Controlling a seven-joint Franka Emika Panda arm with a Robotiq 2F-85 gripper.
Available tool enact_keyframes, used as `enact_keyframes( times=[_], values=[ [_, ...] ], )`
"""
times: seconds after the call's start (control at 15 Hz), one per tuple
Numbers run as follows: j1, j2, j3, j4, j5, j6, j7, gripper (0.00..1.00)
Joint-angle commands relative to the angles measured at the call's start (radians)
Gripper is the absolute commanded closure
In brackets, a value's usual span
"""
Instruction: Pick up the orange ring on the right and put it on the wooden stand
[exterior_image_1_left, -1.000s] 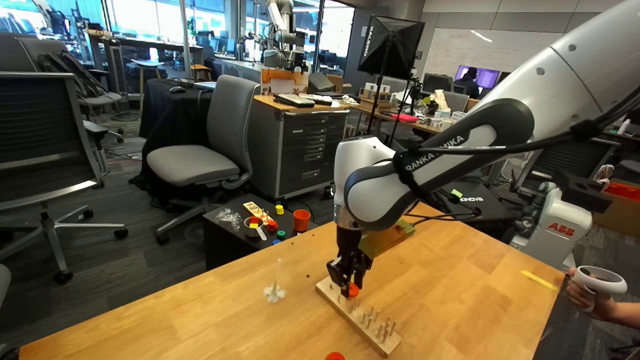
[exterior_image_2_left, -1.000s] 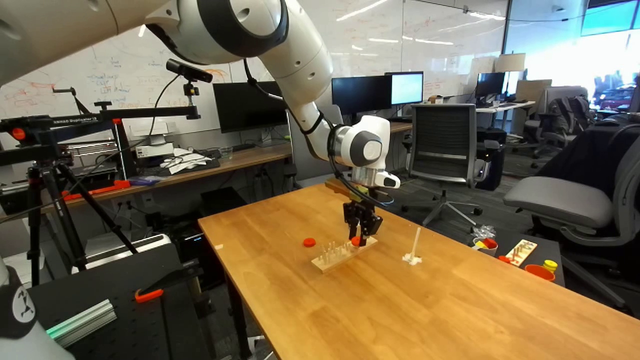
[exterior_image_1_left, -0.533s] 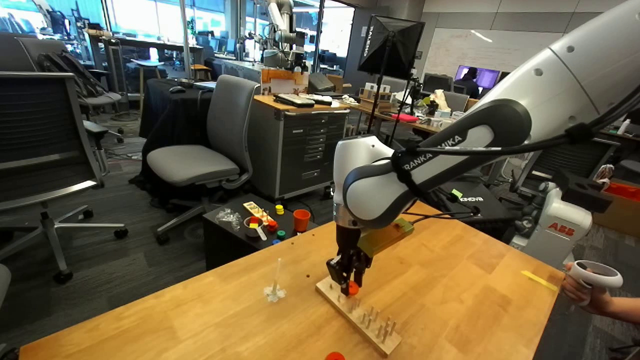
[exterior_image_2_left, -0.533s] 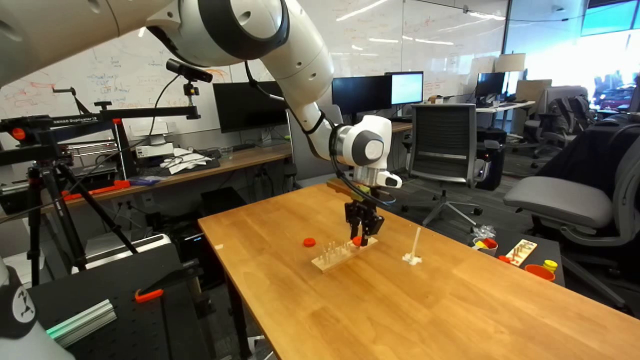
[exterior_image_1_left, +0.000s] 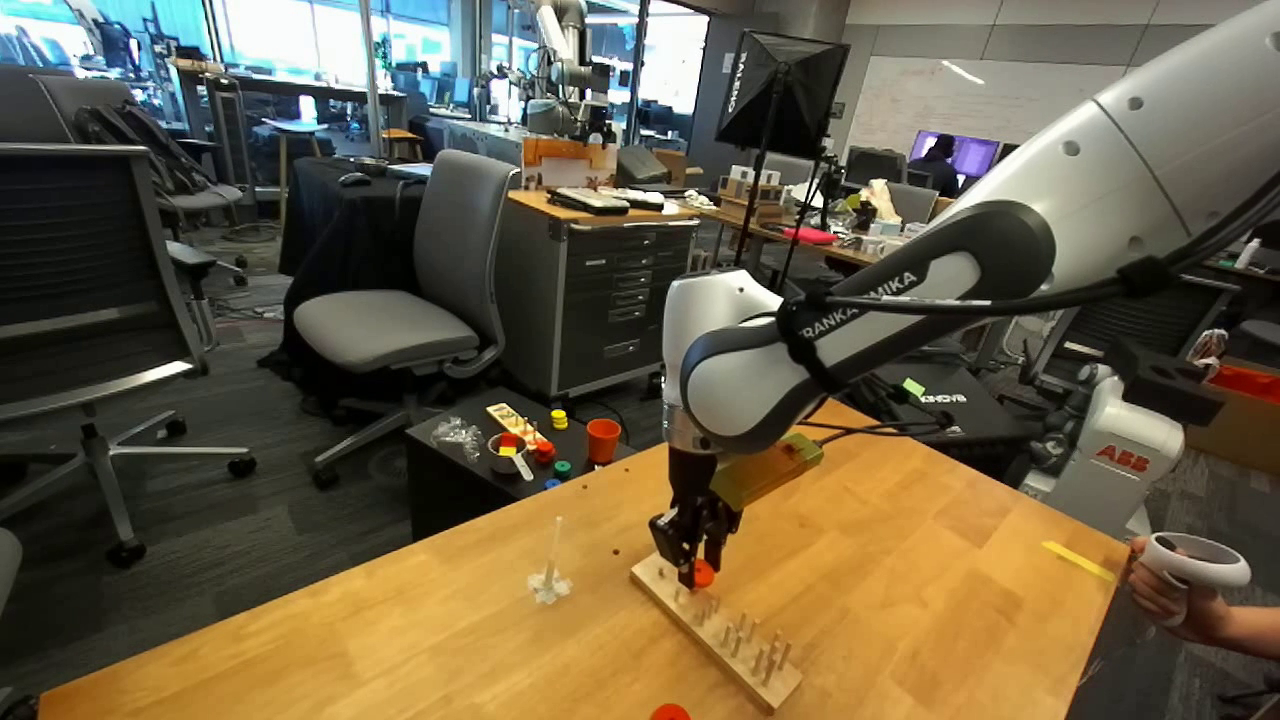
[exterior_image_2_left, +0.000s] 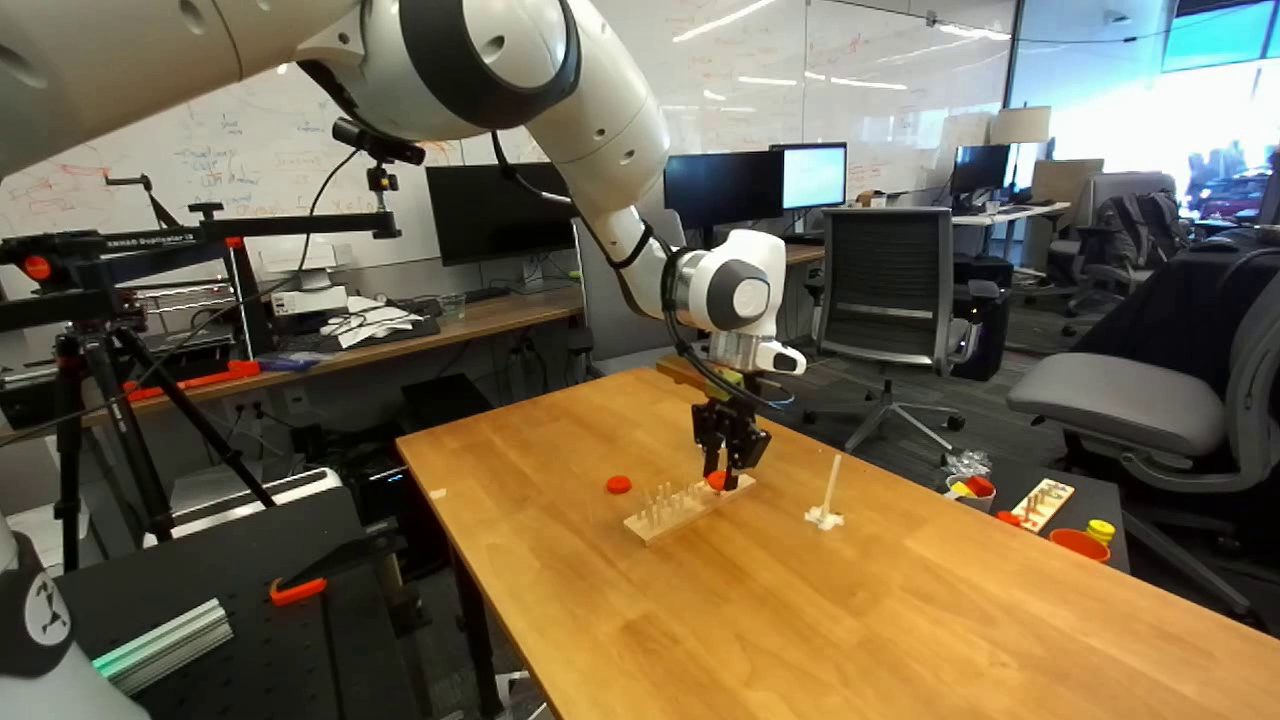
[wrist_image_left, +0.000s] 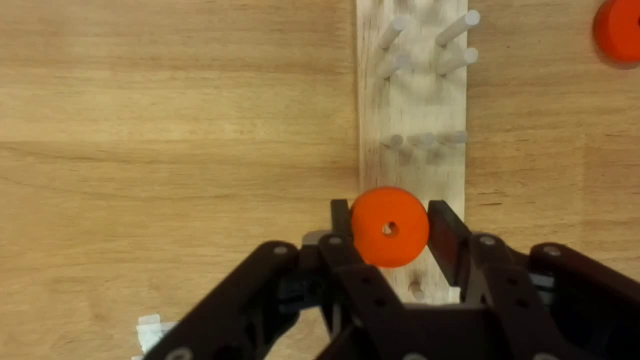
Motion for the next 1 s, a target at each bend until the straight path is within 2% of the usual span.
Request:
enact_keyframes(
  times=[0.0, 0.93],
  values=[
    [0.005, 0.040, 0.002, 0.067, -0.015, -0.040, 0.008, 0.82],
    [0.006, 0.051, 0.011, 0.081, -0.011, -0.056, 0.007, 0.82]
  ],
)
